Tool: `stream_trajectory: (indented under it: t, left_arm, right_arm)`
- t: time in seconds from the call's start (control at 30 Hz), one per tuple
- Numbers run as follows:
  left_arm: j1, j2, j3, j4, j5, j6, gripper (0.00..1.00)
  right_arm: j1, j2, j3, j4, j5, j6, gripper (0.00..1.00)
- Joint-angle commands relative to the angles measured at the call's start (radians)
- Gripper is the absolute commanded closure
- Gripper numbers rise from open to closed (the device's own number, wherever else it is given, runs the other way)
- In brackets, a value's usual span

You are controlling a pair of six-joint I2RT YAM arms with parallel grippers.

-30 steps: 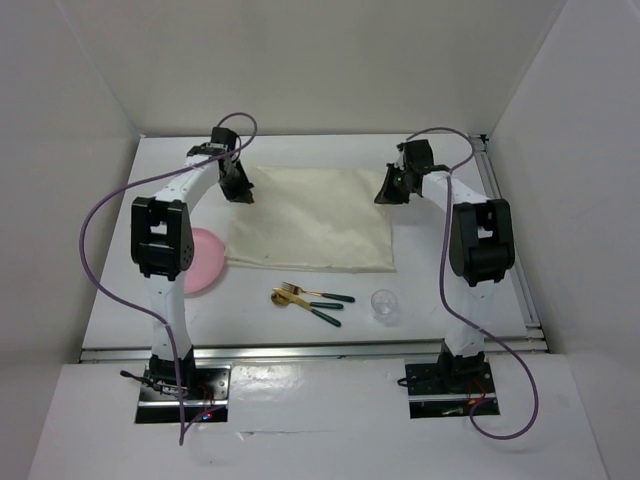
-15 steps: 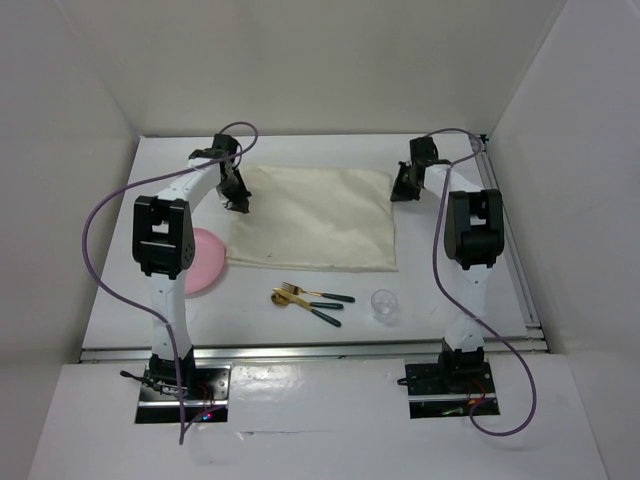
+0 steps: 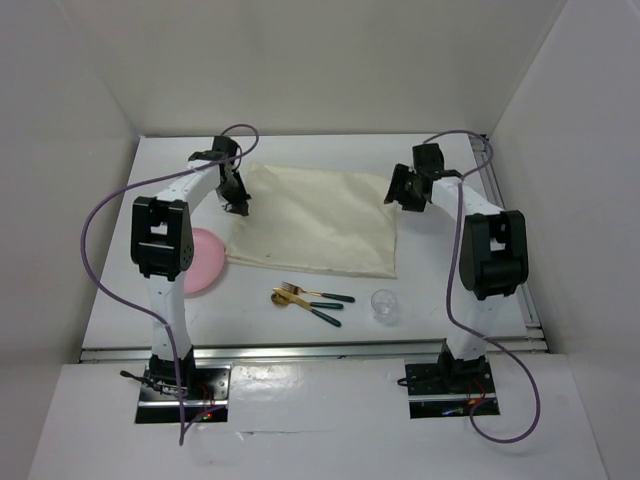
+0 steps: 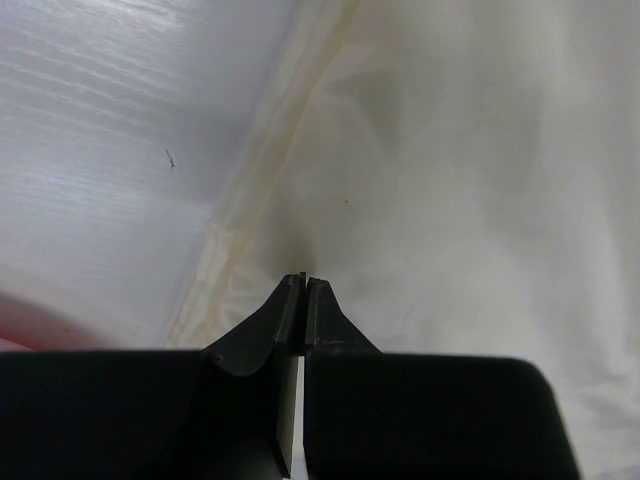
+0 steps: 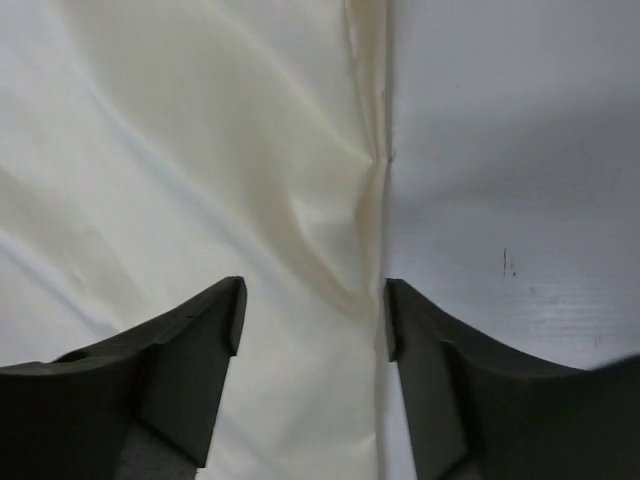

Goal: Set the dinner table for one person

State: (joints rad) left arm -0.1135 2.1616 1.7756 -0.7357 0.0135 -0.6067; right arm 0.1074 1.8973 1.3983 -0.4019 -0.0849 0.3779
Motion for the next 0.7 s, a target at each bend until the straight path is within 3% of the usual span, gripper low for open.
stream_trajectory:
  t: [0.0,0.1,0.2,0.33,0.37,0.4,0.5,0.67]
  left_arm:
    - [0.002,-0.040,-0.047,0.008,0.017,0.005,0.98]
    - [0.002,-0.031,-0.073,0.018,0.017,0.005,0.98]
    - [0.002,-0.031,-0.109,0.018,0.017,0.005,1.00]
    - [0.002,-0.040,-0.146,0.009,-0.015,0.005,1.00]
    - [0.002,-0.040,-0.159,0.009,-0.015,0.005,1.00]
    - [0.002,-0.040,-0.159,0.009,-0.006,0.016,1.00]
    - [0.002,-0.030,-0.168,0.009,0.008,0.016,1.00]
    - [0.002,-0.020,-0.156,-0.001,0.017,0.016,1.00]
  right_arm:
    - [0.008,-0.052,-0.113,0.023,-0.073,0.016,0.28]
    - [0.017,-0.061,-0.183,0.032,-0.085,0.016,0.26]
    - [0.017,-0.050,-0.216,0.044,-0.085,0.016,0.36]
    - [0.017,-0.031,-0.229,0.083,-0.095,0.007,0.62]
    - [0.017,-0.030,-0.229,0.083,-0.085,0.007,0.77]
    - [0.017,-0.018,-0.220,0.083,-0.085,0.007,0.84]
    - [0.008,0.022,-0.179,0.092,-0.067,0.007,1.00]
    - [-0.020,0.085,-0.084,0.092,-0.041,0.018,1.00]
